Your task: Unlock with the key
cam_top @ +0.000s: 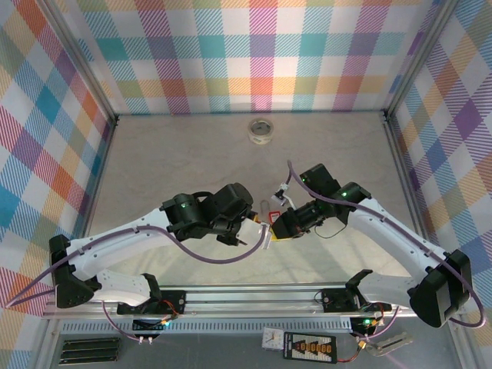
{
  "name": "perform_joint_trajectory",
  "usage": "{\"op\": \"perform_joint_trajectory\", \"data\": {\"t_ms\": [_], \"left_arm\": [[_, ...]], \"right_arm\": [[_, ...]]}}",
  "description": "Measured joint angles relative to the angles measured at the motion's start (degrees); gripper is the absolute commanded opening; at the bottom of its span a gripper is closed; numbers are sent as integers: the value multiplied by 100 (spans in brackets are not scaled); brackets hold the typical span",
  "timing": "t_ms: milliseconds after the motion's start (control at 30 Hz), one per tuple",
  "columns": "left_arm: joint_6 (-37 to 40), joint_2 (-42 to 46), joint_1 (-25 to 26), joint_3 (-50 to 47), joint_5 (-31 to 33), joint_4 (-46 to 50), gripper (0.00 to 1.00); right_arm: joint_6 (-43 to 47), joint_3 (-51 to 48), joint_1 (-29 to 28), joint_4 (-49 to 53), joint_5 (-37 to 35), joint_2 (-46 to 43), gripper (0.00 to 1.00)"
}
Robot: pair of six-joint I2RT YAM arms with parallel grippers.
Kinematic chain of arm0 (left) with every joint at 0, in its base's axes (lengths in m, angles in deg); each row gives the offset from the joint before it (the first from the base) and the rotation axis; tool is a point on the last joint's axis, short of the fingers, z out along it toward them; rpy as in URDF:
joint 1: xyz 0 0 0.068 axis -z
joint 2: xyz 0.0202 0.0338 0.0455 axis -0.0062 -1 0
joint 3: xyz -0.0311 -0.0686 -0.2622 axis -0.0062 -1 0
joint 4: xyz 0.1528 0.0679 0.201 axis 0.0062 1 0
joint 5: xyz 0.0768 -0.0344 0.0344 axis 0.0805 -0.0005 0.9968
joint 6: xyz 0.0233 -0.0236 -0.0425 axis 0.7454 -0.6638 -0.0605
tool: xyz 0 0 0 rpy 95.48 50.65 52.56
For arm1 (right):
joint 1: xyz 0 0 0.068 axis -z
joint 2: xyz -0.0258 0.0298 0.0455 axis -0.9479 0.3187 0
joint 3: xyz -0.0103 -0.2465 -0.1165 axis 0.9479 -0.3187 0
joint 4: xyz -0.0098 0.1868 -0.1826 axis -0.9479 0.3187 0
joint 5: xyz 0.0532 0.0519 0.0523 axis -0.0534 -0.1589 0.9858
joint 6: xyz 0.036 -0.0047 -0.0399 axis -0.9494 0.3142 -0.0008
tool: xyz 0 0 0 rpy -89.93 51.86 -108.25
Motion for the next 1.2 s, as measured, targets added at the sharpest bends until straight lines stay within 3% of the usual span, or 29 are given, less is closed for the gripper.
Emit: {"op": "perform_joint_trajectory", "data": {"t_ms": [267,700,967,1200], "left_arm": [[109,-61,0,28,42,-26,0],[459,326,-212,-66,404,-518,0],[411,197,-719,114,-267,-675,0],[448,-76,-831,114,-520,-942,0]], "right_arm": [[20,39,-9,85,-44,37,0],[-7,1067,302,627,208,669,0],[754,2238,264,1784,-739,1123,0],[1115,2798,181,2437,-1611,1355,0]]}}
